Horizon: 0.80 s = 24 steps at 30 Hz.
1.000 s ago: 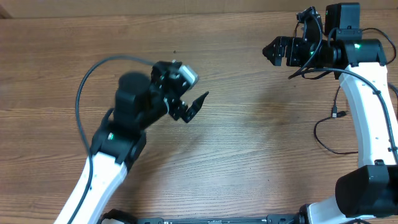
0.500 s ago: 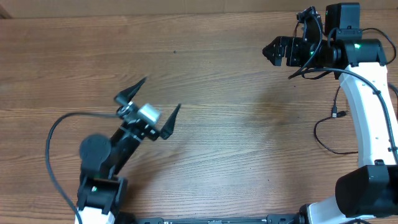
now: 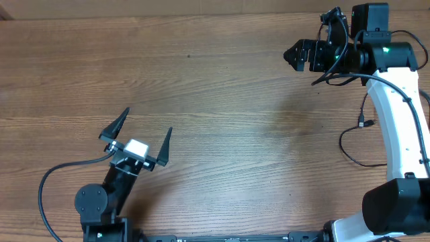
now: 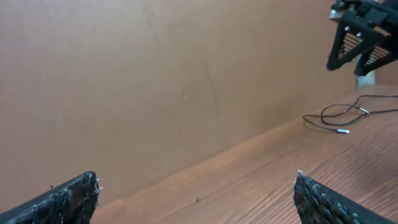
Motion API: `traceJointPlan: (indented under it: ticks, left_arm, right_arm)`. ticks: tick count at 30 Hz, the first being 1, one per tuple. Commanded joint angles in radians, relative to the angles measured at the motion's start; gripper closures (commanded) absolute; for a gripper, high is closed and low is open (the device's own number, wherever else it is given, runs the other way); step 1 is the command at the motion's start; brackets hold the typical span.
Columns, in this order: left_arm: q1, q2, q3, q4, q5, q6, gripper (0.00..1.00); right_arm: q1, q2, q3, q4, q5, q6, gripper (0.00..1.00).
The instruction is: Untangle cables
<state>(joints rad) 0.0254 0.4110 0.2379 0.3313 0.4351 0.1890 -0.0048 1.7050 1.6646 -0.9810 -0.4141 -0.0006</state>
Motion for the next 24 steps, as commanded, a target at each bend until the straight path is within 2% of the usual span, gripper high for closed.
traceJointPlan:
  ticks: [1, 10, 17, 24]
  left_arm:
    - [0.03, -0.049, -0.056, 0.009, 0.014, -0.056, 0.0]
    - [0.054, -0.21, -0.235, 0.053, 0.002, -0.137, 0.01]
    - [0.055, -0.297, -0.233, -0.047, -0.053, -0.146, 0.01]
    - [0.055, -0.41, -0.233, -0.267, -0.246, -0.208, 0.0]
  right_arm:
    - [0.001, -0.003, 0.024, 0.006, 0.002, -0.008, 0.0]
    - [0.001, -0.003, 0.024, 0.005, 0.003, -0.008, 0.0]
    - [0.001, -0.003, 0.024, 0.005, 0.002, -0.008, 0.0]
    - [0.001, -0.003, 0.024, 0.005, 0.003, -0.008, 0.0]
